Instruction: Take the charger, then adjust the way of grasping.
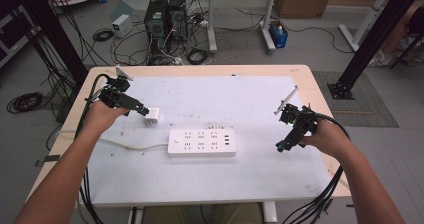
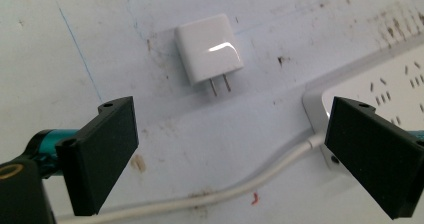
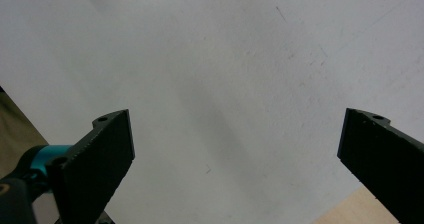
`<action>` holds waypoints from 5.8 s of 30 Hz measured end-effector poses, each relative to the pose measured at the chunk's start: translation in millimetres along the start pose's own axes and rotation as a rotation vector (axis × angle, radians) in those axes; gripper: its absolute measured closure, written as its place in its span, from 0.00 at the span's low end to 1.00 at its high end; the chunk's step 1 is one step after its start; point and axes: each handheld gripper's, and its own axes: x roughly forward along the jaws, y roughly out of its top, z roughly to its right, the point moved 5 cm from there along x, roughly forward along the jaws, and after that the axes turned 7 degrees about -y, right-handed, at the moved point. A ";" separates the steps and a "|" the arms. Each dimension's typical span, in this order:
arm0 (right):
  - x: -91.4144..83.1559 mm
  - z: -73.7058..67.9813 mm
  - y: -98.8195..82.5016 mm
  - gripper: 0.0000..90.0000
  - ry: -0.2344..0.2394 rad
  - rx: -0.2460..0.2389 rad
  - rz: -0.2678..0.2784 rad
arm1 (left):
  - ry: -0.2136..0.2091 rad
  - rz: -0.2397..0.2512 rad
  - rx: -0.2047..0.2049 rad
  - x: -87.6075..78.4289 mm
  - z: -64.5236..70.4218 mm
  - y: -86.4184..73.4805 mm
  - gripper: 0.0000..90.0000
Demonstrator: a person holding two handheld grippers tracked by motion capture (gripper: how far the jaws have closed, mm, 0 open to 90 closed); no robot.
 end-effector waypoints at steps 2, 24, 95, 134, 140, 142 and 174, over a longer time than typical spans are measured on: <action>0.9 0.1 0.7 0.01 0.000 -0.004 0.004 | -0.001 0.003 -0.031 8.0 -2.1 5.6 0.08; 3.5 2.2 -1.3 0.01 0.008 -0.003 0.014 | 0.130 -0.031 -0.199 92.6 -12.8 18.9 0.08; 3.7 -6.0 -3.0 0.02 0.008 0.170 0.164 | -0.187 0.156 0.684 -0.4 66.7 -1.9 0.47; -6.4 -24.6 13.7 0.02 0.028 0.228 0.250 | -0.307 0.106 0.967 -25.4 150.4 -31.4 0.47; -9.5 -29.4 19.8 0.02 0.051 0.280 0.281 | -0.317 0.111 0.992 -20.6 158.3 -28.8 0.47; -10.4 -30.5 21.7 0.02 0.068 0.305 0.294 | -0.312 0.120 1.016 -19.0 163.2 -29.1 0.47; -16.7 -76.2 93.1 0.05 0.710 0.654 0.453 | -0.353 0.100 1.158 11.1 219.8 -27.5 0.47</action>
